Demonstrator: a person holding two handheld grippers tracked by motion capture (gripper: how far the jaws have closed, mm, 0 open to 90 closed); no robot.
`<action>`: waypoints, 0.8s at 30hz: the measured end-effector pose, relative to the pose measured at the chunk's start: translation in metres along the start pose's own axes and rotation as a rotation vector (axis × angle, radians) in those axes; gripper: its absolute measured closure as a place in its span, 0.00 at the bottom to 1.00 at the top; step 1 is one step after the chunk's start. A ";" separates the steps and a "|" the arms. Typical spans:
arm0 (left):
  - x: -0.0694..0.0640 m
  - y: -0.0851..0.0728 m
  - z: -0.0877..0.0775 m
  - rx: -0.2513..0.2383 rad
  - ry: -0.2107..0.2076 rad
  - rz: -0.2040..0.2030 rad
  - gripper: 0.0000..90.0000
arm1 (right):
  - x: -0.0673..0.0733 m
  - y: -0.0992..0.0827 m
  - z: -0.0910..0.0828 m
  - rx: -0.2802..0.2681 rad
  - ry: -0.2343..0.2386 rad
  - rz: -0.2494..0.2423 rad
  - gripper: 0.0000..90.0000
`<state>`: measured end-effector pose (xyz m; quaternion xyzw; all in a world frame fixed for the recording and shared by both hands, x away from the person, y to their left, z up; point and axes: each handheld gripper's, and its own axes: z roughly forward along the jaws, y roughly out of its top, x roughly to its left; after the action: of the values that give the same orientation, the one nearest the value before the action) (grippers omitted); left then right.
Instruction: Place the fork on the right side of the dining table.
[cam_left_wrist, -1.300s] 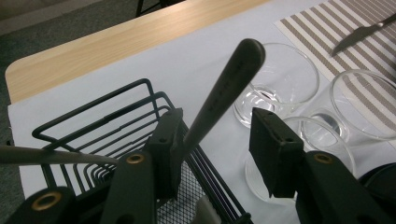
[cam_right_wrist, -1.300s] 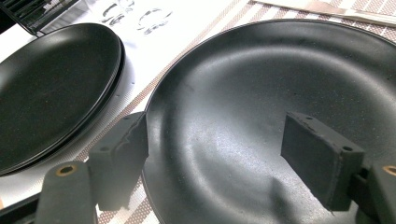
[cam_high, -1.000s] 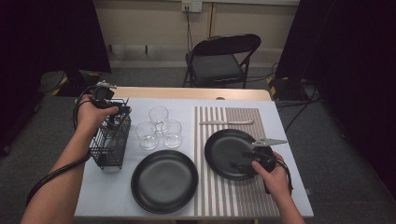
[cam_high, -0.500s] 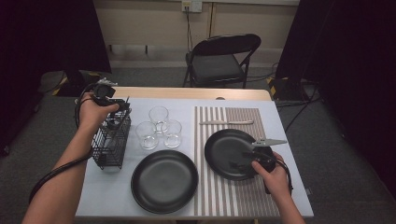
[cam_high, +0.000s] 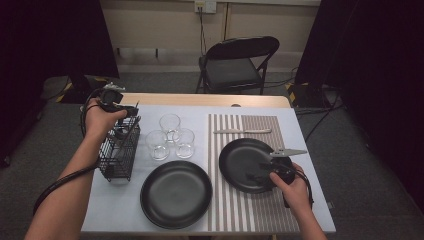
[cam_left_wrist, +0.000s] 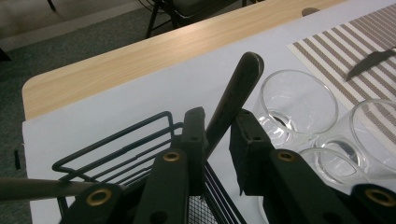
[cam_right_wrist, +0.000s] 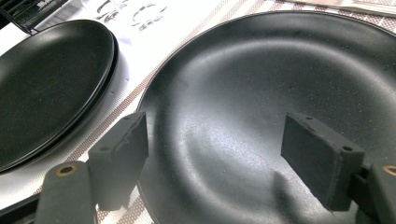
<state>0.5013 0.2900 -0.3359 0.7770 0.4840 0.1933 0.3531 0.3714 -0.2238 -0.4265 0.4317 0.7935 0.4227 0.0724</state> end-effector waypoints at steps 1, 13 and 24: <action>0.000 0.000 0.000 0.000 0.002 0.000 0.85 | 0.000 0.000 0.000 0.000 0.001 0.000 0.25; 0.002 0.001 -0.006 0.012 0.015 0.007 0.87 | 0.000 0.000 -0.001 -0.003 0.004 -0.003 0.25; 0.004 0.001 -0.012 0.011 0.026 -0.001 0.89 | 0.000 0.000 0.000 0.001 0.004 -0.006 0.25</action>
<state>0.4963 0.2980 -0.3275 0.7761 0.4900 0.2005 0.3425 0.3717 -0.2239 -0.4261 0.4284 0.7952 0.4231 0.0718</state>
